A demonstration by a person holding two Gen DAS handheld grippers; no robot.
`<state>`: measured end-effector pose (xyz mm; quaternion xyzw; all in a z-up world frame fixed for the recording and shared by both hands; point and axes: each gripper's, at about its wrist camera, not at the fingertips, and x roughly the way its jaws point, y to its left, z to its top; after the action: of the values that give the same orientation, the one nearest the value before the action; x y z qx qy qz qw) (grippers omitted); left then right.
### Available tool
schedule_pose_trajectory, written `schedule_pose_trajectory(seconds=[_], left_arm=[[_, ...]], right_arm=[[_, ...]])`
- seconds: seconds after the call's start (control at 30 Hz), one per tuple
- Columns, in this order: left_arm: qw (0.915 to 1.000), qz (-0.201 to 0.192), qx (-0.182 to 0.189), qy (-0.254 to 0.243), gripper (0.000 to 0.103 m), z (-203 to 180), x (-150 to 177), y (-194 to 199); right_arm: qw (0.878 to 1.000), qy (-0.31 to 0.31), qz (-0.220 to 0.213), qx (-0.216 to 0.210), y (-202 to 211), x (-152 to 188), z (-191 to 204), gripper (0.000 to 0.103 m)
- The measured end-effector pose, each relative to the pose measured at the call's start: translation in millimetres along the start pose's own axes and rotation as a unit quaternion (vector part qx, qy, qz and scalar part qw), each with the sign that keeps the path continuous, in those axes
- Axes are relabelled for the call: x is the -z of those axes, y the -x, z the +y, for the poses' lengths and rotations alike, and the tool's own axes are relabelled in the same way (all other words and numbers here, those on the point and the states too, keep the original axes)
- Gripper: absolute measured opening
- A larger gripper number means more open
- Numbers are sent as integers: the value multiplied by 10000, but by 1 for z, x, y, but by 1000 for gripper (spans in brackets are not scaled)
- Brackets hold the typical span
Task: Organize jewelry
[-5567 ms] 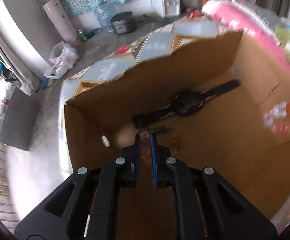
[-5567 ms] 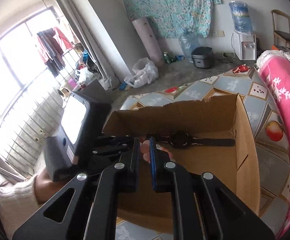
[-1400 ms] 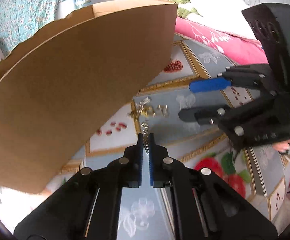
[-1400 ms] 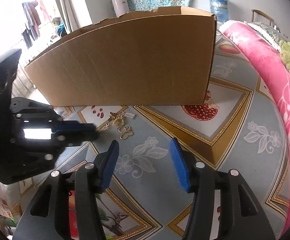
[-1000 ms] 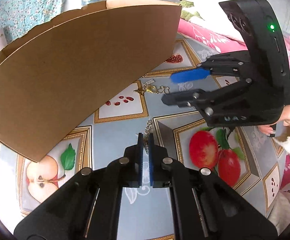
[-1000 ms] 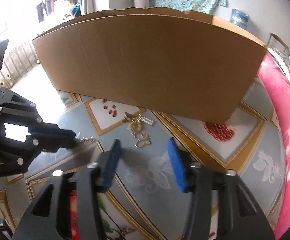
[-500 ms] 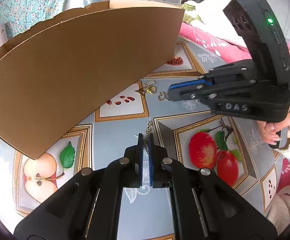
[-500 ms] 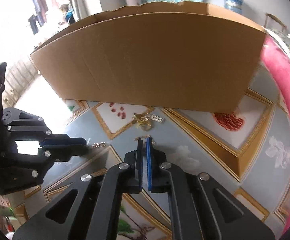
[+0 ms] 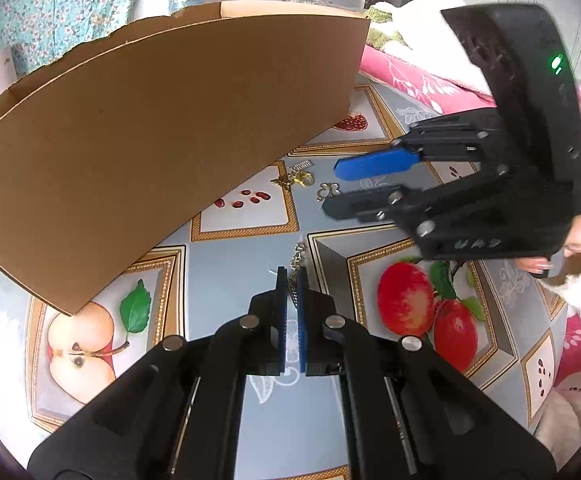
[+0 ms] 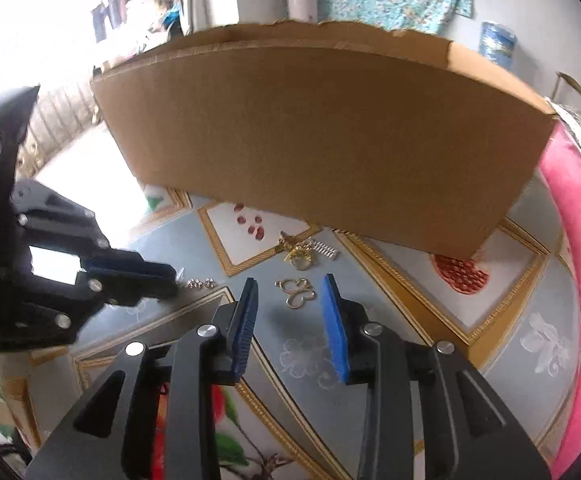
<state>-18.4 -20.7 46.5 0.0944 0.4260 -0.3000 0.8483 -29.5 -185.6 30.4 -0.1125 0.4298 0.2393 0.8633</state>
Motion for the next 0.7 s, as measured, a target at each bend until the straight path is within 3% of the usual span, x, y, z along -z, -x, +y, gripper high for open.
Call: schedule_pose_trajectory(seconds=[0.03, 0.07, 0.13, 0.2, 0.43, 0.5, 0.63, 0.67, 0.7], left_arm=[[10000, 0, 12, 1, 4, 0, 0, 0], [10000, 0, 16, -1, 4, 0, 0, 0], [10000, 2, 13, -14, 4, 0, 0, 0], [10000, -6, 26, 11, 4, 1, 0, -1], [9999, -37, 102, 83, 4, 4, 0, -1], [9999, -29, 87, 62, 4, 4, 0, -1], [9999, -43, 104, 101, 4, 4, 1, 0], [9999, -51, 108, 117, 4, 4, 1, 0], [9998, -59, 107, 130, 4, 4, 1, 0]], right_arm=[[10000, 80, -3, -16, 0, 0, 0, 30], [9999, 74, 27, -143, 0, -2, -1, 17], [10000, 36, 85, -26, -1, -5, 1, 13], [9998, 85, 132, 136, -1, -7, 6, 0], [9988, -467, 89, -81, 5, -9, -6, 0], [9990, -452, 29, -1, 13, -10, -9, 0], [9985, -488, 42, -235, 16, -9, -14, 1], [9986, -479, 86, -217, 9, -9, -11, 5], [9986, -464, 108, -220, 8, -9, -13, 17]])
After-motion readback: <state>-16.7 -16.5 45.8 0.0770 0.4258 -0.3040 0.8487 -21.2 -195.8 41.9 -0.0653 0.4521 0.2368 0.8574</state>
